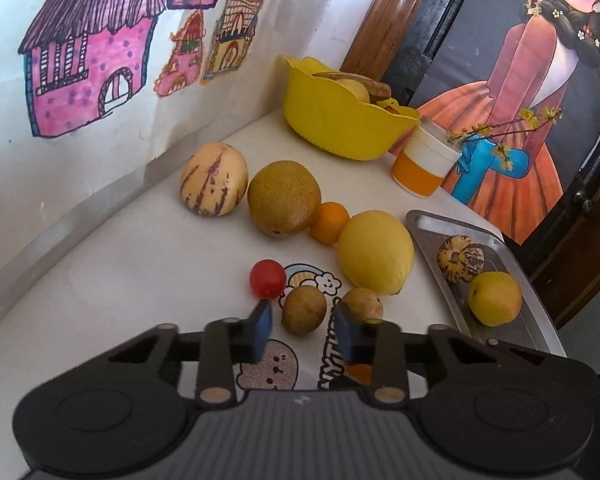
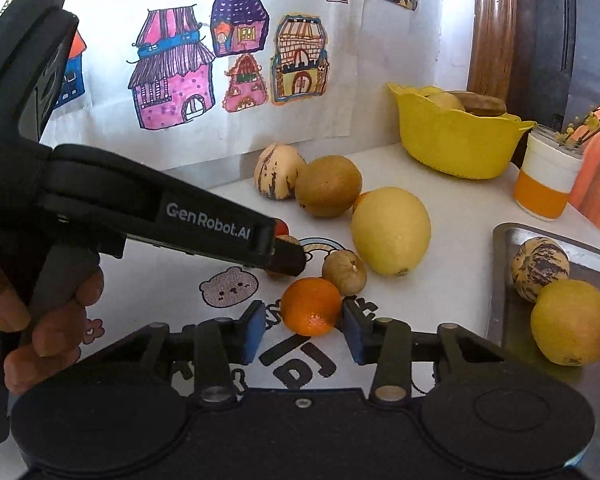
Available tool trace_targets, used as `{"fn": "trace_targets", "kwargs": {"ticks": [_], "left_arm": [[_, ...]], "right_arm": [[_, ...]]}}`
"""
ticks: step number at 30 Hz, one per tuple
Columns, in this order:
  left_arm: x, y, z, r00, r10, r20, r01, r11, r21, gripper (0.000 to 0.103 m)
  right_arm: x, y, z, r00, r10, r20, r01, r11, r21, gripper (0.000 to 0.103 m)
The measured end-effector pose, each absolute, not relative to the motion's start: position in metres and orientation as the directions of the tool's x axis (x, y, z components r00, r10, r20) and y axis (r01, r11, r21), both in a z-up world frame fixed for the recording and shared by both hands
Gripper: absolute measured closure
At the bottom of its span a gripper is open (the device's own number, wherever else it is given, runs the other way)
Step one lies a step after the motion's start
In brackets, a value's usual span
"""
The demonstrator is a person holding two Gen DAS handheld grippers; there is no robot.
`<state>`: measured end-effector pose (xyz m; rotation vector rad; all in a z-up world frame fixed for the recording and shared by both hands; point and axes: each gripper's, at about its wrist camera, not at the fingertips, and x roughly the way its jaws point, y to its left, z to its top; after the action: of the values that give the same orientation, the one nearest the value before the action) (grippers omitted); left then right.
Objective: Organize fruits
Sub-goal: 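Grasp a small brown fruit with the left tool while the right tool grasps the mandarin, then carry the brown fruit onto the tray and open the left tool while the right tool releases the mandarin there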
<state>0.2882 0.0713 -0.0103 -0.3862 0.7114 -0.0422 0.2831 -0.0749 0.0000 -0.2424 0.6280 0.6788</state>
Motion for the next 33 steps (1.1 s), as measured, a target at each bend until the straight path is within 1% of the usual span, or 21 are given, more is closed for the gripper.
{"fn": "trace_targets", "kwargs": {"ticks": [1, 2, 7, 13, 18, 24, 29, 33], "left_arm": [[0.288, 0.071, -0.011, 0.757, -0.171, -0.631, -0.091, 0.928, -0.361, 0.078], [0.289, 0.072, -0.011, 0.756, -0.18, -0.63, -0.086, 0.926, -0.368, 0.078], [0.284, 0.073, -0.011, 0.755, -0.183, -0.63, -0.097, 0.918, -0.384, 0.078], [0.272, 0.057, -0.006, 0.741, -0.184, -0.646, -0.092, 0.925, -0.369, 0.078], [0.264, 0.035, 0.003, 0.747, -0.219, -0.628, -0.055, 0.921, -0.387, 0.078], [0.264, 0.002, 0.01, 0.75, -0.271, -0.604, -0.004, 0.91, -0.414, 0.078], [0.271, -0.027, 0.013, 0.747, -0.3, -0.593, 0.039, 0.91, -0.412, 0.078], [0.28, -0.045, 0.011, 0.734, -0.318, -0.6, 0.062, 0.911, -0.407, 0.078]], "right_arm": [[0.282, -0.075, 0.0, 0.609, 0.508, -0.609, -0.647, 0.762, -0.012, 0.065], [0.282, -0.076, 0.001, 0.614, 0.508, -0.604, -0.644, 0.765, -0.012, 0.068], [0.277, -0.081, 0.002, 0.611, 0.515, -0.601, -0.647, 0.762, -0.005, 0.068], [0.263, -0.1, 0.006, 0.624, 0.508, -0.594, -0.624, 0.782, 0.014, 0.068], [0.249, -0.137, 0.018, 0.678, 0.478, -0.559, -0.555, 0.831, 0.037, 0.068], [0.241, -0.18, 0.026, 0.743, 0.416, -0.524, -0.471, 0.882, 0.031, 0.068], [0.241, -0.217, 0.023, 0.766, 0.385, -0.515, -0.398, 0.913, 0.091, 0.068], [0.245, -0.234, 0.016, 0.769, 0.356, -0.531, -0.354, 0.929, 0.111, 0.068]]}}
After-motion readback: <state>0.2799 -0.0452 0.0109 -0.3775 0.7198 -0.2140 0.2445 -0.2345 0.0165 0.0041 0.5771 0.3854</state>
